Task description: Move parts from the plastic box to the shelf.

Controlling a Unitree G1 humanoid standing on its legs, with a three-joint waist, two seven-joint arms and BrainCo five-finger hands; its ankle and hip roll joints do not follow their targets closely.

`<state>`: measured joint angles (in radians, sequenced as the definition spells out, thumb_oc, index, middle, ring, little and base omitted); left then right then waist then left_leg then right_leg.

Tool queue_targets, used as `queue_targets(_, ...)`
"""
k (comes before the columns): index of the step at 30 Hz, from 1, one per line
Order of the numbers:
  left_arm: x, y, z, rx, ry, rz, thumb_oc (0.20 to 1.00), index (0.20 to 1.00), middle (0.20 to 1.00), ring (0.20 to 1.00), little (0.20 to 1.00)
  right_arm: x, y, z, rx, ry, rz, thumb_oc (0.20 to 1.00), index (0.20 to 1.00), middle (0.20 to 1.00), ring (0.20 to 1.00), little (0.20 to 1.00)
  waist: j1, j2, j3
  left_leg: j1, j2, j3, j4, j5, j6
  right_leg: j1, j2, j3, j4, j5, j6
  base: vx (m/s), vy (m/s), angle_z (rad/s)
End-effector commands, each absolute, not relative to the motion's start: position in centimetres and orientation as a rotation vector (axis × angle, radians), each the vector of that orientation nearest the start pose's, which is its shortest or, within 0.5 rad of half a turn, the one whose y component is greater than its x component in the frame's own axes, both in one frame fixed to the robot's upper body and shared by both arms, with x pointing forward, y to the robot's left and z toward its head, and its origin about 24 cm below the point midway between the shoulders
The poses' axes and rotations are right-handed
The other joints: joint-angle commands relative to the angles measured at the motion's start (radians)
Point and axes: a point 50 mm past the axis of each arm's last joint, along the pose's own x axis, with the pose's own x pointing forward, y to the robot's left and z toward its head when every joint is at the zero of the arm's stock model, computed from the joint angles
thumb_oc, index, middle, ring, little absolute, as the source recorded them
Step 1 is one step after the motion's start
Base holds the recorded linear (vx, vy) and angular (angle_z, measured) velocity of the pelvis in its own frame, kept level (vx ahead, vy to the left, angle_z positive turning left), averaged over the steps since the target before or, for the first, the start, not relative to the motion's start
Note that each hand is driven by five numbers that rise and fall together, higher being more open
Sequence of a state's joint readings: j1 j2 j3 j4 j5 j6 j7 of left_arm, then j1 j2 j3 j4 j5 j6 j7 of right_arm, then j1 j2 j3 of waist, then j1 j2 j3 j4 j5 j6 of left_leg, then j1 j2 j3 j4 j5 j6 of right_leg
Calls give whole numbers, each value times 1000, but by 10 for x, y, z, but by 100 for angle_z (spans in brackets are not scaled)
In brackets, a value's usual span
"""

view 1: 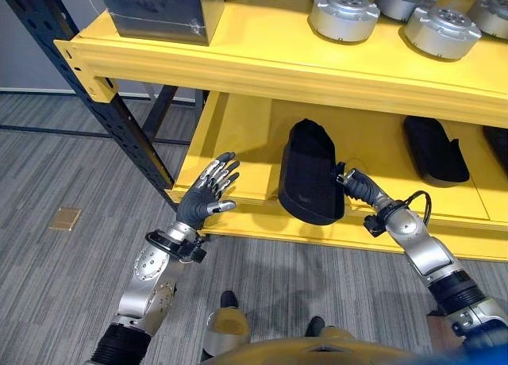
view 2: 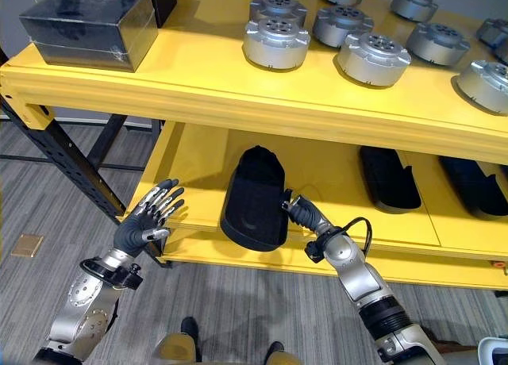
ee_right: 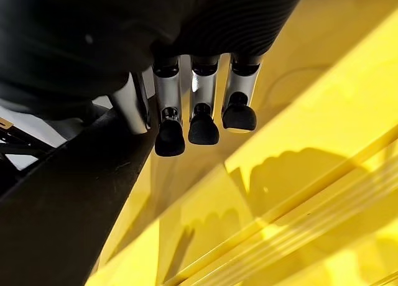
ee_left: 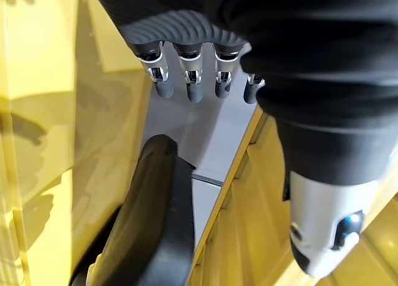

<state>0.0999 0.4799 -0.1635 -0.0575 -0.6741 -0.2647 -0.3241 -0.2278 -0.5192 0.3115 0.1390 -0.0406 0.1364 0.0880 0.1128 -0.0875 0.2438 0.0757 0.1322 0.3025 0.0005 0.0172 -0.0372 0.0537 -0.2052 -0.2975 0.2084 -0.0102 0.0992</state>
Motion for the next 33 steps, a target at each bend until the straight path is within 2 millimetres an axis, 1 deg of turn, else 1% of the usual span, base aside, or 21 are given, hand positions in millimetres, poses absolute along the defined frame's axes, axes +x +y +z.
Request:
queue_targets(1,221,186,80,-150,-241,-468,1000,1000,1000,1000,1000,300,-184,81,-563,-20,263,200,200,200,200,200,12,5,-37,7,-18,-82,-5,-31,28,-17,-62,1,-75,122,82,9,-506,7)
queue_targets(2,225,187,85,-142,-256,-457,1000,1000,1000,1000,1000,303,-179,82,-556,-40,271,200,200,200,200,200,8,1,-24,12,2,-74,-1,-45,20,-47,-88,9,-105,159,102,-12,-482,1)
queue_targets(3,227,190,85,-186,-258,-417,1000,1000,1000,1000,1000,307,-178,88,-561,-79,268,200,200,200,200,200,10,6,-23,1,31,-62,7,-36,3,-23,-71,-15,-151,118,100,-12,-487,-8)
queue_targets(4,229,193,83,-325,-253,-365,1000,1000,1000,1000,1000,309,-176,94,-574,-106,290,200,200,200,200,200,16,10,-22,-17,46,-54,33,-29,-9,-16,-55,-34,-146,91,86,-34,-424,-14)
queue_targets(5,230,193,88,-387,-278,-340,1000,1000,1000,1000,1000,311,-173,100,-603,-131,299,200,200,200,200,200,23,13,-16,-42,66,-55,58,-21,-24,-18,-51,-49,-118,59,72,-22,-323,-13)
queue_targets(7,230,191,95,-316,-324,-350,1000,1000,1000,1000,1000,312,-172,104,-623,-132,313,200,200,200,200,200,34,14,-15,-60,97,-63,71,2,-49,1,-35,-71,-103,17,44,59,-261,-46)
queue_targets(8,229,192,94,-346,-309,-345,1000,1000,1000,1000,1000,314,-173,106,-645,-127,313,200,200,200,200,200,40,20,-24,-52,107,-70,56,20,-61,19,-29,-83,-102,-1,32,160,-150,-24)
queue_targets(10,226,189,91,-328,-284,-369,1000,1000,1000,1000,1000,315,-175,104,-686,-82,327,200,200,200,200,200,44,35,-37,-35,109,-89,34,35,-68,43,-21,-87,-97,-25,14,202,-17,19)
queue_targets(13,224,189,84,-301,-258,-381,1000,1000,1000,1000,1000,317,-173,106,-710,-80,327,200,200,200,200,200,37,47,-43,-26,97,-107,52,23,-65,46,-14,-78,-64,-49,-1,172,18,14)
queue_targets(19,233,185,91,-301,-279,-407,1000,1000,1000,1000,1000,325,-171,116,-746,-106,303,200,200,200,200,200,35,56,-14,-64,84,-104,123,-9,-59,6,-21,-79,-4,-63,-2,-31,-9,8)
queue_targets(20,238,182,97,-303,-297,-420,1000,1000,1000,1000,1000,330,-170,125,-772,-128,291,200,200,200,200,200,38,57,5,-97,82,-104,163,-24,-58,-24,-27,-80,25,-65,0,-288,-78,2)
queue_targets(22,250,176,110,-311,-329,-446,1000,1000,1000,1000,1000,343,-165,156,-807,-227,265,200,200,200,200,200,42,53,60,-167,87,-100,252,-58,-57,-85,-43,-88,78,-66,4,-392,-119,5)
queue_targets(23,253,173,115,-307,-343,-462,1000,1000,1000,1000,1000,346,-163,167,-816,-254,260,200,200,200,200,200,44,53,81,-192,94,-99,284,-68,-57,-105,-52,-92,103,-68,3,-375,-115,7)
queue_targets(24,257,166,120,-305,-356,-483,1000,1000,1000,1000,1000,352,-160,182,-840,-290,248,200,200,200,200,200,48,53,110,-237,108,-98,346,-87,-57,-140,-66,-96,150,-78,-2,-352,-107,-1)
queue_targets(25,259,161,124,-300,-367,-499,1000,1000,1000,1000,1000,356,-158,191,-862,-308,248,200,200,200,200,200,49,51,131,-271,121,-94,397,-106,-52,-168,-77,-100,192,-89,-7,-278,-86,-4)
queue_targets(28,262,155,126,-288,-372,-517,1000,1000,1000,1000,1000,360,-155,203,-888,-327,246,200,200,200,200,200,49,49,160,-312,136,-89,462,-138,-47,-206,-90,-97,249,-111,-10,-168,-27,-4)
queue_targets(30,264,150,131,-261,-391,-533,1000,1000,1000,1000,1000,365,-150,217,-878,-343,283,200,200,200,200,200,49,49,183,-348,145,-84,511,-161,-39,-245,-103,-96,300,-126,-13,-197,16,-8)
queue_targets(33,265,146,134,-272,-413,-546,1000,1000,1000,1000,1000,365,-146,226,-954,-364,289,200,200,200,200,200,43,53,203,-382,154,-78,557,-182,-33,-287,-118,-94,357,-146,-17,-149,48,-12)
